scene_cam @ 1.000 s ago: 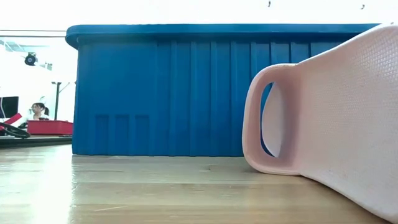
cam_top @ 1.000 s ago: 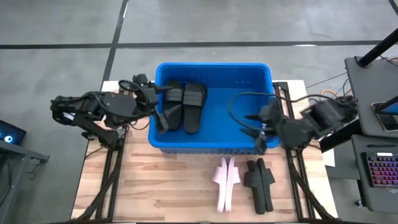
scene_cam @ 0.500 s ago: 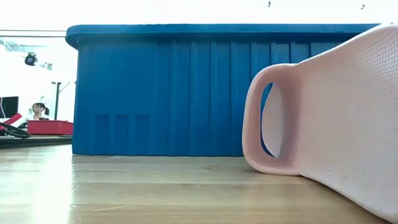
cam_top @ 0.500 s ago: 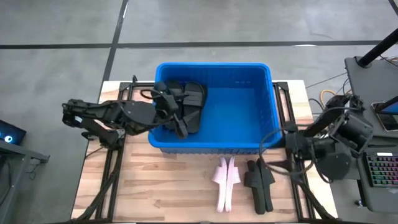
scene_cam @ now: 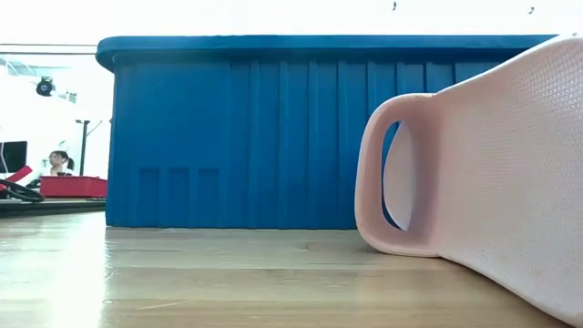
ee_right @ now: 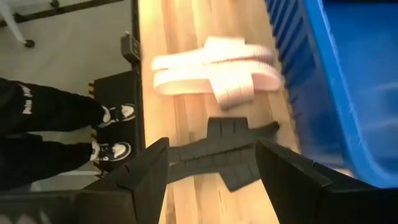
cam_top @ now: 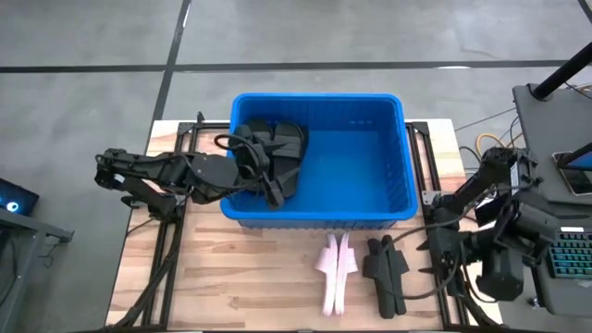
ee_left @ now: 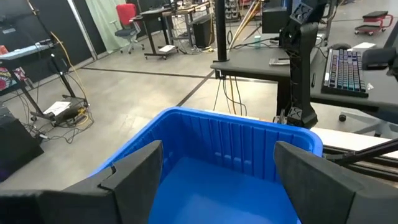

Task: Pick and place slides into bin
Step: Put the pink slides into the blue bin

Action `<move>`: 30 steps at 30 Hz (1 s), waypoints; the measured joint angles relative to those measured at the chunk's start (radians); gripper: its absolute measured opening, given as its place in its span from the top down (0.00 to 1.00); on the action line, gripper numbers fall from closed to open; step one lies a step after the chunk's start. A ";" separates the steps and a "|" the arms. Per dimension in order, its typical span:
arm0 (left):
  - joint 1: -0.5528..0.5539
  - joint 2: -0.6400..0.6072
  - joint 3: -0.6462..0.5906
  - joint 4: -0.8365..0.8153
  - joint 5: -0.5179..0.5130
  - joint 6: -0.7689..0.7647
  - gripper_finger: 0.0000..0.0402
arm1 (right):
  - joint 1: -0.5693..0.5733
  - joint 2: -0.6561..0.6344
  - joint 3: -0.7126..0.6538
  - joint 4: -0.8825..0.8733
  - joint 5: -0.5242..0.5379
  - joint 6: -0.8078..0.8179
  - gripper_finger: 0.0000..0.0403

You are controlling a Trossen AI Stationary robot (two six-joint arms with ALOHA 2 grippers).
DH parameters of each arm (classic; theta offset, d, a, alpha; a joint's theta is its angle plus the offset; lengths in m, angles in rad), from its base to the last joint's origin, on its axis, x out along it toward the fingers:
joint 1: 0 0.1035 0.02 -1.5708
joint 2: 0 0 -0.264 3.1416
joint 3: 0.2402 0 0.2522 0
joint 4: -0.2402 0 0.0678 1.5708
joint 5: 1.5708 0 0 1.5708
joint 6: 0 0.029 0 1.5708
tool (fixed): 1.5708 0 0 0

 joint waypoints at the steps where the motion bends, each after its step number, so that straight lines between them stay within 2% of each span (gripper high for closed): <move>1: 0.000 0.000 0.000 0.000 0.000 0.000 0.28 | 0.011 -0.001 -0.018 0.000 0.000 0.029 0.44; 7: -0.003 0.004 0.000 -0.004 0.000 -0.023 0.28 | 0.054 0.012 -0.107 0.003 -0.024 0.141 0.44; 17: -0.007 0.011 0.000 -0.006 0.001 -0.028 0.28 | 0.066 0.059 -0.236 0.016 -0.168 0.267 0.44; 30: -0.011 0.011 -0.002 -0.007 0.001 -0.054 0.28 | 0.078 0.190 -0.325 0.039 -0.174 0.284 0.44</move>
